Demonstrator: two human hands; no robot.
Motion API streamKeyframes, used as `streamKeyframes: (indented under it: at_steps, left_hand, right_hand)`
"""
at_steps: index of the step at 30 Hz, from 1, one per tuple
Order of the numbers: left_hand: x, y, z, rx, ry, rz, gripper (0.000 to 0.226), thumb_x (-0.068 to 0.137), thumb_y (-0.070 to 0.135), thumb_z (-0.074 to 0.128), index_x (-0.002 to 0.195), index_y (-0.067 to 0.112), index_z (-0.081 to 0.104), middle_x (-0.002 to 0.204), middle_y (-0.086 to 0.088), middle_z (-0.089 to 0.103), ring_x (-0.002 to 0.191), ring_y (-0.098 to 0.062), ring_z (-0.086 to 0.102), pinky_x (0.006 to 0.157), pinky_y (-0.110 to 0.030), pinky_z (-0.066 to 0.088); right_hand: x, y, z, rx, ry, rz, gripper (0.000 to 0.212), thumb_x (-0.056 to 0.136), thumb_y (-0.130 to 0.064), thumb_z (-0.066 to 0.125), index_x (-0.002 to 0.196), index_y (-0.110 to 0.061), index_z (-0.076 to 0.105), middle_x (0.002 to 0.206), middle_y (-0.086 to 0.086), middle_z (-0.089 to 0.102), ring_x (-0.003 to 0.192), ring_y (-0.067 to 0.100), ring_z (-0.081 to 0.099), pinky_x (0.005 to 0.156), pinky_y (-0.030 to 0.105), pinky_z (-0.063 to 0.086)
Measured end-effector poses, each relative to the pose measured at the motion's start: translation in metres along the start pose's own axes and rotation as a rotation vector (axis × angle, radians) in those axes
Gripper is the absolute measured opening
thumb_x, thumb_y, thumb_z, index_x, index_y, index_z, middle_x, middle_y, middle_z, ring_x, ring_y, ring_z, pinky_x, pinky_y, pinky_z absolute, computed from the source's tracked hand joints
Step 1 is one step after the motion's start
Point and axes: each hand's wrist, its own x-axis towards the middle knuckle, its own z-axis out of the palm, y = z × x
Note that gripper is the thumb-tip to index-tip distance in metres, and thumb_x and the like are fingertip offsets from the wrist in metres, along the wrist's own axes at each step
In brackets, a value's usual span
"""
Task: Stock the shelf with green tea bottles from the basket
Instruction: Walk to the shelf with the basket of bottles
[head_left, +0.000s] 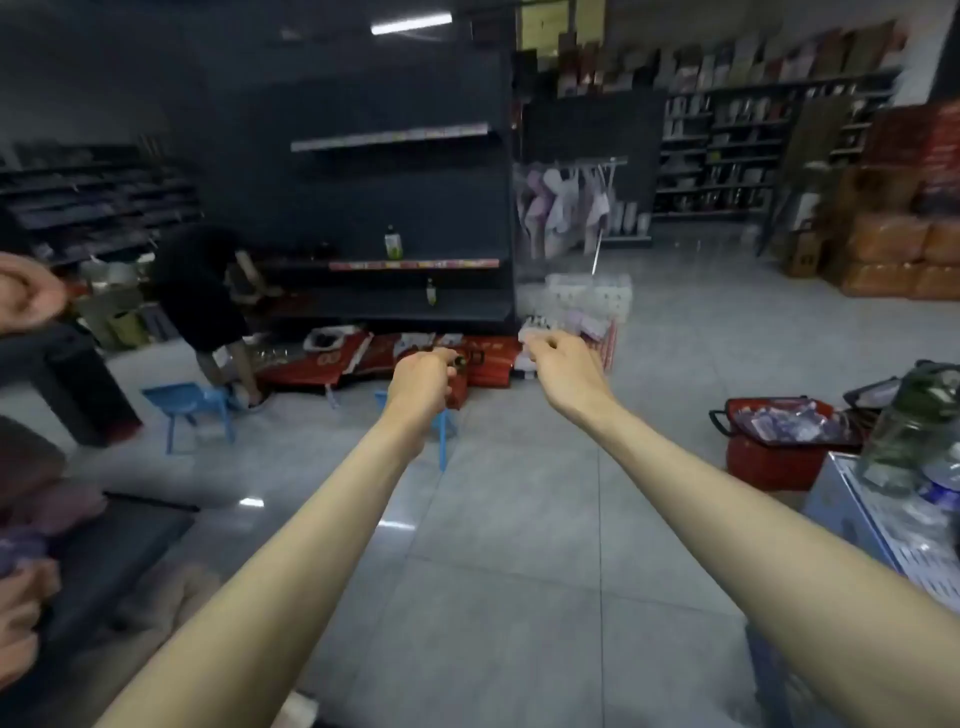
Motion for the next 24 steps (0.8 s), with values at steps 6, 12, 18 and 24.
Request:
streamKeyframes:
  at_steps: [6, 12, 18, 24]
  left_hand:
    - [-0.023, -0.130, 0.040, 0.259, -0.053, -0.201, 0.030, 0.090, 0.037, 0.060, 0.100, 0.013, 0.074, 0.118, -0.011, 0.073, 0.116, -0.032, 0.066, 0.109, -0.047, 0.050]
    - [-0.065, -0.246, 0.049, 0.466, -0.128, -0.389, 0.061, 0.067, 0.040, 0.049, 0.108, 0.006, 0.078, 0.120, -0.016, 0.075, 0.117, -0.033, 0.067, 0.106, -0.041, 0.051]
    - [-0.092, -0.323, 0.033, 0.801, -0.280, -0.452, 0.036, 0.095, 0.026, 0.055, 0.118, 0.006, 0.074, 0.128, -0.020, 0.070, 0.121, -0.040, 0.064, 0.100, -0.037, 0.050]
    - [-0.061, -0.363, 0.020, 0.977, -0.461, -0.481, 0.030, 0.096, 0.024, 0.049, 0.105, 0.001, 0.068, 0.122, -0.025, 0.068, 0.111, -0.041, 0.065, 0.090, -0.039, 0.052]
  right_hand:
    - [-0.055, 0.133, 0.042, -0.209, -0.211, 0.173, 0.037, 0.102, -0.046, 0.047, 0.118, -0.022, 0.070, 0.130, 0.010, 0.070, 0.124, 0.035, 0.061, 0.099, 0.040, 0.048]
    - [-0.122, 0.234, 0.082, -0.431, -0.448, 0.249, 0.039, 0.103, -0.045, 0.040, 0.113, -0.018, 0.065, 0.124, 0.012, 0.069, 0.109, 0.036, 0.064, 0.083, 0.036, 0.048]
    - [-0.155, 0.285, 0.124, -0.597, -0.650, 0.194, 0.041, 0.106, -0.036, 0.036, 0.117, -0.010, 0.065, 0.122, 0.016, 0.068, 0.109, 0.036, 0.064, 0.091, 0.038, 0.051]
    - [-0.152, 0.323, 0.160, -0.757, -0.852, 0.158, 0.040, 0.107, -0.032, 0.033, 0.123, -0.008, 0.060, 0.127, 0.016, 0.063, 0.116, 0.034, 0.058, 0.098, 0.041, 0.042]
